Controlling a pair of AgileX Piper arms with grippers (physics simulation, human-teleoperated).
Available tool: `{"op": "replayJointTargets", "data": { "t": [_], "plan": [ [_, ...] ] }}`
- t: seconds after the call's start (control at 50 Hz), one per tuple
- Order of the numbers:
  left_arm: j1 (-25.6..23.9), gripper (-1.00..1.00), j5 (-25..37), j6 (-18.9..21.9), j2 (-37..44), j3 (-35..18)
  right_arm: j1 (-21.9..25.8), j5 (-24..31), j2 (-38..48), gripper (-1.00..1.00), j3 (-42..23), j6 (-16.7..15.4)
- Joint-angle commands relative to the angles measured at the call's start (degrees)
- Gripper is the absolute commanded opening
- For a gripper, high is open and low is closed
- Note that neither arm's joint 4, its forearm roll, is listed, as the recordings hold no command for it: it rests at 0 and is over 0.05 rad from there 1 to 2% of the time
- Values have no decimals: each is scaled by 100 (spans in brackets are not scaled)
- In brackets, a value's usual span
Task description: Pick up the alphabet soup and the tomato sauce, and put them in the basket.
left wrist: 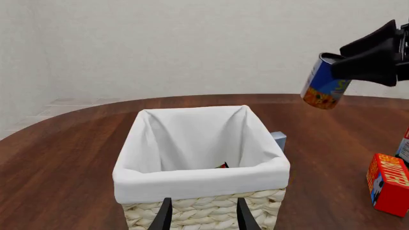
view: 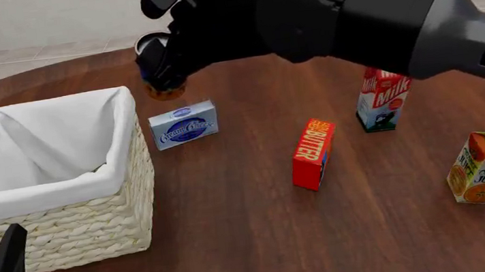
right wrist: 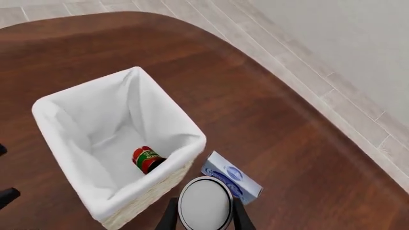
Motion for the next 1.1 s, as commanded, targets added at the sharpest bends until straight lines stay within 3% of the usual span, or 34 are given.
{"op": "replayJointTargets", "data": {
  "t": [0.02, 1.1],
  "plan": [
    [0, 100, 0, 0, 0, 0, 129, 136, -43, -100, -244, 37],
    [0, 100, 0, 0, 0, 0, 885, 384, 277, -100, -864, -47]
  ]
}}
